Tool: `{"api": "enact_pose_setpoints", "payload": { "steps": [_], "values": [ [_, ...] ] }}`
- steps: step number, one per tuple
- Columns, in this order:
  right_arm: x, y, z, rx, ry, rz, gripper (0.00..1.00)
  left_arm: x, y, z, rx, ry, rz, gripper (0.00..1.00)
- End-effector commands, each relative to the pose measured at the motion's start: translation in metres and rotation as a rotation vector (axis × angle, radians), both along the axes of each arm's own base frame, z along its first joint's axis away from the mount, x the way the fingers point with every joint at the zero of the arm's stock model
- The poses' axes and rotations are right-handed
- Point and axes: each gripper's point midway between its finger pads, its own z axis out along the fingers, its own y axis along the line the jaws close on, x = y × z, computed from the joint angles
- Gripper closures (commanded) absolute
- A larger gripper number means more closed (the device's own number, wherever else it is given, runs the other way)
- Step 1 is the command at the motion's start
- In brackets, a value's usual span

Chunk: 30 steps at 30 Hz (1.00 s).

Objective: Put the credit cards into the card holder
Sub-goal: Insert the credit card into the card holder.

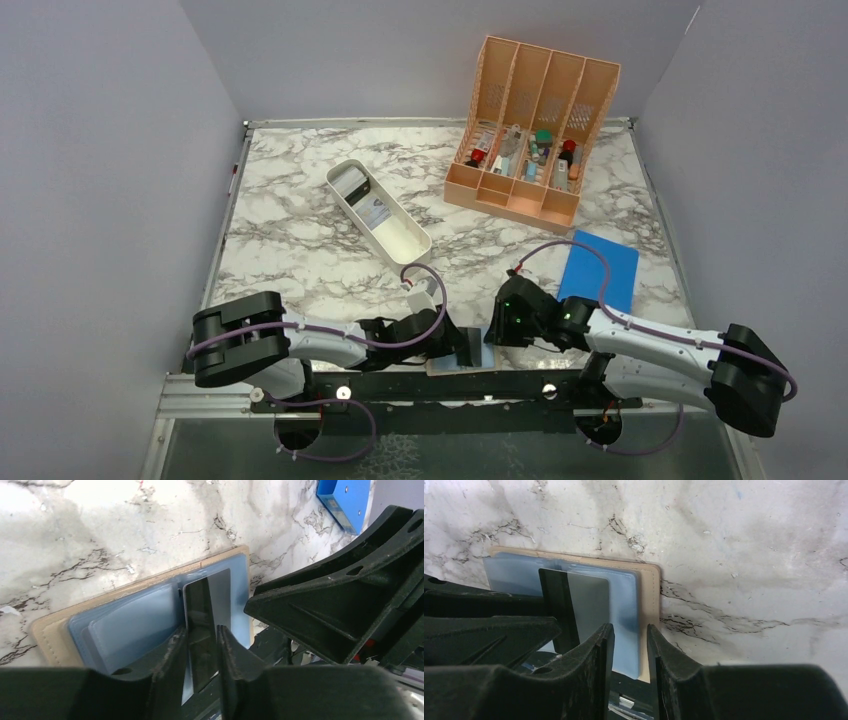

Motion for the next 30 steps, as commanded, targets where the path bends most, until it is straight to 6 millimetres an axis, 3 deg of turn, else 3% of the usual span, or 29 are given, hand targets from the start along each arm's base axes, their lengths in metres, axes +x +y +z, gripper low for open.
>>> {"api": "enact_pose_setpoints", "payload": {
  "steps": [1,13,18,22,30],
  "values": [
    [-0.002,0.006,0.007,0.039,0.000,0.006,0.65,0.005,-0.007,0.007,0.035,-0.039,-0.006,0.66],
    [-0.008,0.001,-0.009,0.015,0.032,-0.003,0.68,0.002,-0.013,0.003,0.057,-0.030,-0.024,0.76],
    [-0.003,-0.003,0.000,-0.002,0.004,-0.017,0.68,0.006,-0.005,0.010,0.084,-0.054,-0.005,0.65],
    [0.003,-0.010,0.007,-0.029,-0.029,-0.036,0.68,0.007,-0.003,0.018,0.076,-0.069,-0.003,0.64],
    [0.000,-0.015,0.003,-0.055,-0.019,-0.039,0.68,-0.002,-0.017,0.005,0.072,-0.028,-0.061,0.64]
  ]
}}
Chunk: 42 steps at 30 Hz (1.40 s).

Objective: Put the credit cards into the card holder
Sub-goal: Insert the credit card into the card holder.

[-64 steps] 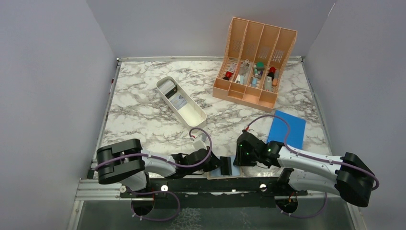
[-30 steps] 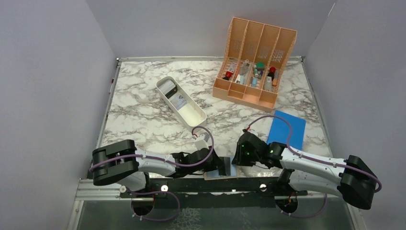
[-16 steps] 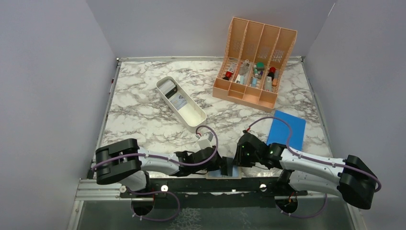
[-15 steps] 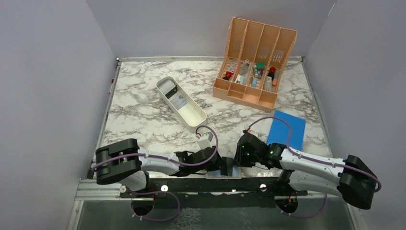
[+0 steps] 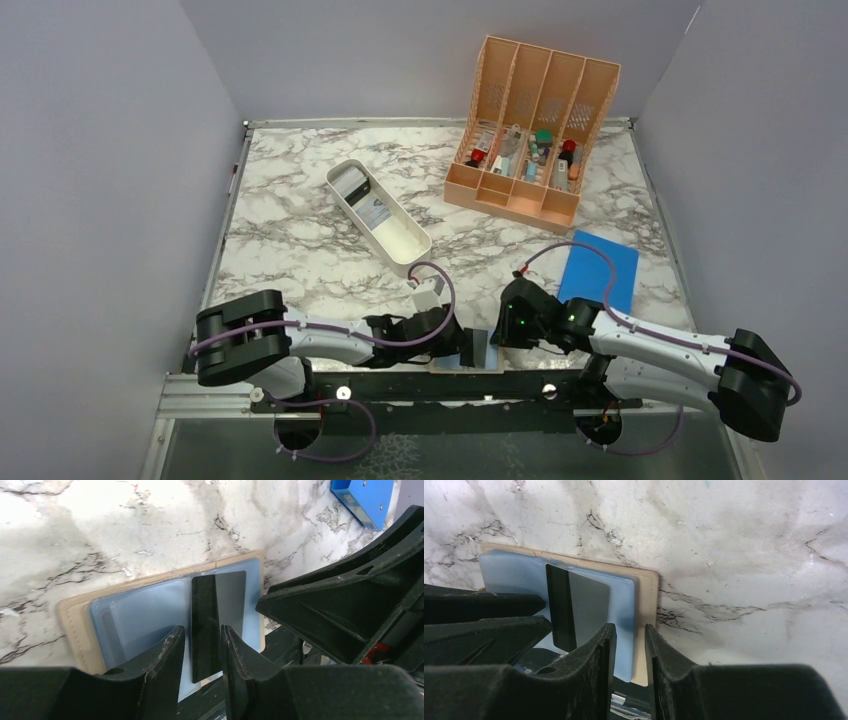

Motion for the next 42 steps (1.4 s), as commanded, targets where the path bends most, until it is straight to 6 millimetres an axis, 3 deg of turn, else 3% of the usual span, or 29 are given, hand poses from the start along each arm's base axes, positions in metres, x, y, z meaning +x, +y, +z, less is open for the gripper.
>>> {"api": "enact_pose_setpoints", "payload": {
  "steps": [1,23,31,34,42],
  "values": [
    [0.002,-0.005,0.001,-0.031,-0.011,-0.008,0.68,-0.004,-0.016,0.000,-0.011,0.003,-0.043,0.64],
    [-0.011,0.016,-0.012,0.085,0.051,0.030,0.68,-0.015,-0.043,0.007,-0.085,0.042,-0.108,0.64],
    [-0.010,0.016,-0.010,0.087,0.043,0.025,0.68,-0.012,-0.053,0.023,-0.150,0.000,-0.118,0.64],
    [-0.008,0.014,-0.008,0.085,0.031,0.019,0.68,-0.013,-0.050,0.021,-0.151,0.009,-0.116,0.64],
    [-0.009,0.007,-0.005,0.061,0.033,0.006,0.68,-0.006,-0.021,0.010,-0.114,0.027,-0.054,0.64]
  ]
}}
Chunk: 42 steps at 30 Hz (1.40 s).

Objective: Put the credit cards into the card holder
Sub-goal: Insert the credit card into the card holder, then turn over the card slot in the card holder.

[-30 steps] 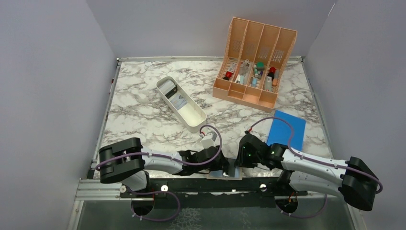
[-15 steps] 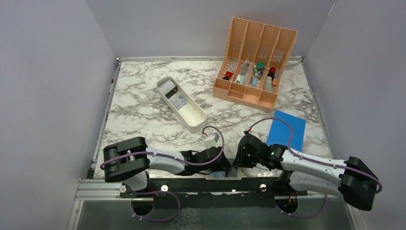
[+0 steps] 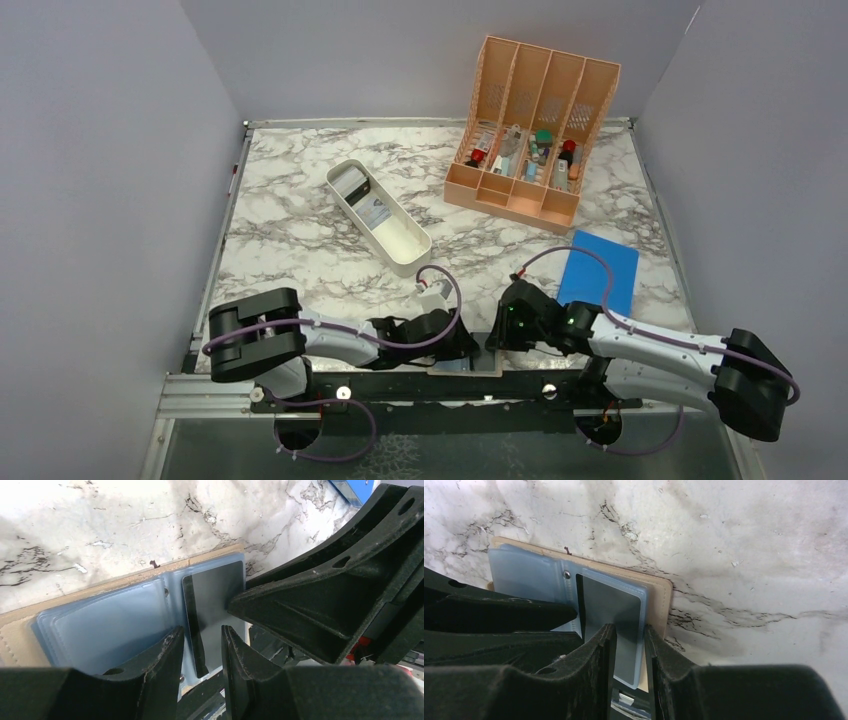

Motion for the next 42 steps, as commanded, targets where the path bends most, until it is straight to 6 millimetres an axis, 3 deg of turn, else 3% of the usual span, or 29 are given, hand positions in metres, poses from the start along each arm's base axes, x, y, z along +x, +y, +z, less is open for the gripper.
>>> {"api": "enact_pose_setpoints", "payload": {
  "steps": [1,9,17,22,26,37,42],
  "values": [
    [-0.006,-0.002,0.001,0.007,0.015,-0.003,0.68,0.007,0.004,0.014,-0.029,-0.010,0.017,0.64],
    [-0.013,0.006,0.007,0.071,0.040,0.014,0.65,0.020,0.020,0.028,0.112,-0.093,0.008,0.63],
    [-0.017,0.001,0.001,0.036,0.076,-0.007,0.62,0.027,0.058,0.021,0.293,-0.144,0.022,0.57],
    [-0.017,-0.006,0.002,0.011,0.081,-0.030,0.58,0.022,0.073,0.013,0.339,-0.138,0.008,0.53],
    [-0.018,0.001,0.006,0.045,0.092,-0.021,0.57,0.018,0.080,0.004,0.361,-0.124,-0.003,0.52],
    [-0.018,0.023,0.017,0.160,0.087,0.020,0.67,0.014,0.079,-0.009,0.364,-0.111,-0.029,0.70],
    [-0.016,0.026,0.019,0.177,0.078,0.022,0.71,0.013,0.077,-0.010,0.342,-0.106,-0.026,0.72]
  ]
}}
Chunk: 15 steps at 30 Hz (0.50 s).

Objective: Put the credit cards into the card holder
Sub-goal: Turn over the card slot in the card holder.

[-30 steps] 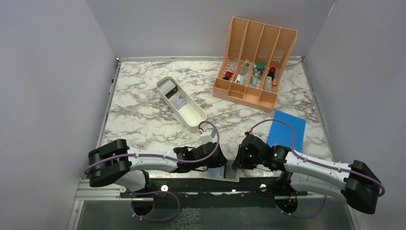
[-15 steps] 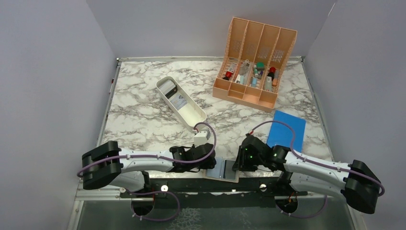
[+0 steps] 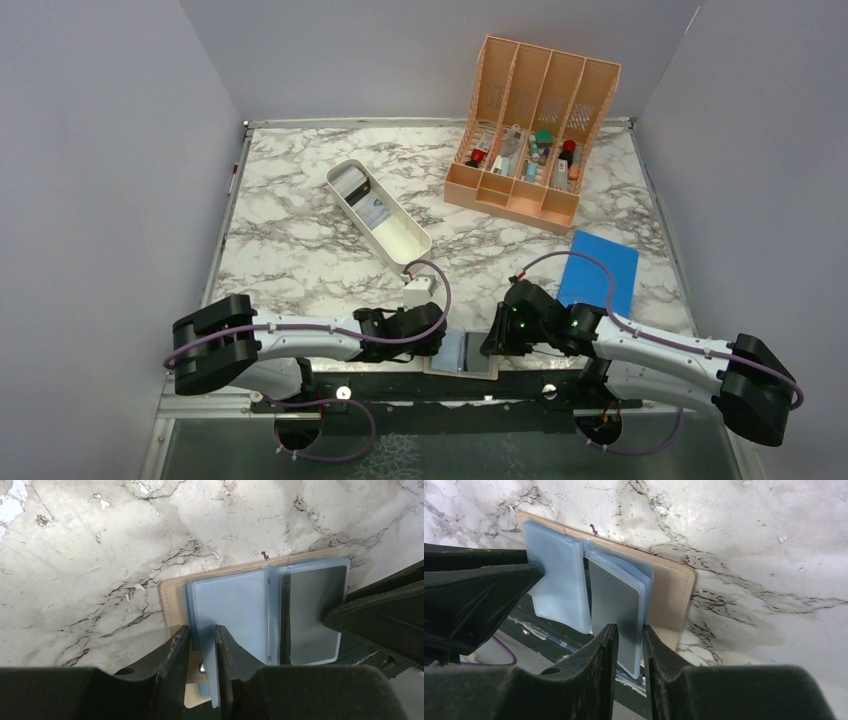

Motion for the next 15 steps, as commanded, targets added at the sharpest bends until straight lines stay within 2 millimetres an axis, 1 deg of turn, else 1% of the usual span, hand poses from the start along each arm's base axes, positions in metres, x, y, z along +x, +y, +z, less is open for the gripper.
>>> {"api": "enact_pose_setpoints", "payload": {
  "steps": [1,6,9,11,15],
  "values": [
    [0.000,0.012,0.008,0.066,-0.009,0.014,0.72,-0.001,-0.003,-0.003,-0.021,0.005,-0.003,0.72],
    [0.002,0.010,0.010,0.051,-0.016,0.012,0.72,0.000,-0.005,-0.003,-0.027,0.006,-0.002,0.72],
    [0.003,0.011,0.014,0.051,-0.030,0.024,0.67,0.000,-0.006,-0.002,-0.037,0.008,0.002,0.72],
    [0.003,0.004,0.011,0.011,-0.028,0.010,0.63,0.000,-0.006,-0.004,-0.036,0.012,0.005,0.72],
    [0.004,-0.013,0.001,-0.096,-0.015,-0.016,0.62,-0.001,-0.004,-0.007,-0.020,0.018,0.012,0.73]
  ]
}}
